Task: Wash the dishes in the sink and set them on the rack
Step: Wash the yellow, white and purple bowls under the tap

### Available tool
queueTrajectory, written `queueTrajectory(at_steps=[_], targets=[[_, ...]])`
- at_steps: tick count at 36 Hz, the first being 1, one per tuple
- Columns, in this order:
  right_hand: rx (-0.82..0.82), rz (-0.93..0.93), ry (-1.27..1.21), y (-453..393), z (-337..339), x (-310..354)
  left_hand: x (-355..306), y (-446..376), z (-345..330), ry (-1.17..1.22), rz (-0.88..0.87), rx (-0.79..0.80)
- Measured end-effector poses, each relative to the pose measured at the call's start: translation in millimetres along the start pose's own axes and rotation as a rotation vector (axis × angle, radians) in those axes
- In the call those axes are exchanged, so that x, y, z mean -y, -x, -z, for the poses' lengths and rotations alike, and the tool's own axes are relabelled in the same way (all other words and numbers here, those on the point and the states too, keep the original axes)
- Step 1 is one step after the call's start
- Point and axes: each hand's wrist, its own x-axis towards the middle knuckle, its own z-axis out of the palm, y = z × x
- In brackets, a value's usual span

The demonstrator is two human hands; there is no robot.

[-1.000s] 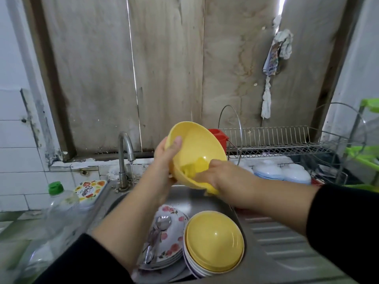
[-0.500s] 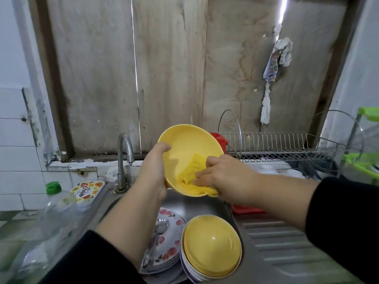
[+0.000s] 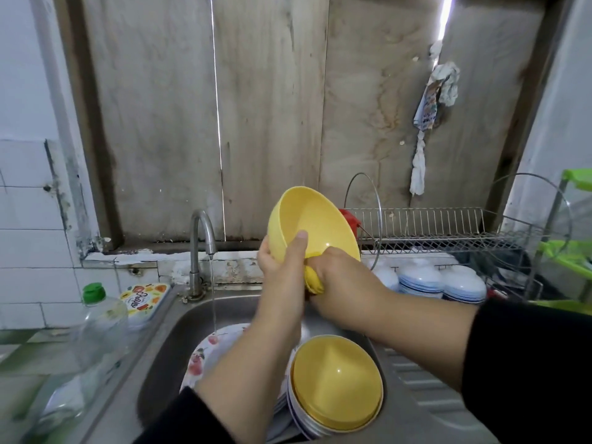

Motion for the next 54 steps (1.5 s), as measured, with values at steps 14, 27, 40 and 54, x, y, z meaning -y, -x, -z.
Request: queueTrajectory(at_steps=[14,27,40,54], targets=[[0.038,0.065,0.125,6,5,9,-8,2,15,-0.046,-0.012,0.030],[0.038,-0.007,0.070,7,4,21,-3,13,17,-0.035,0.020,0.063],[-0.066,-0.022,0.132,9,-1,36,-5,21,32,-0.085,-0.015,0.104],[0.007,-0.134,-0.112,18,-18,44,10,12,52,-0.116,0.159,0.087]])
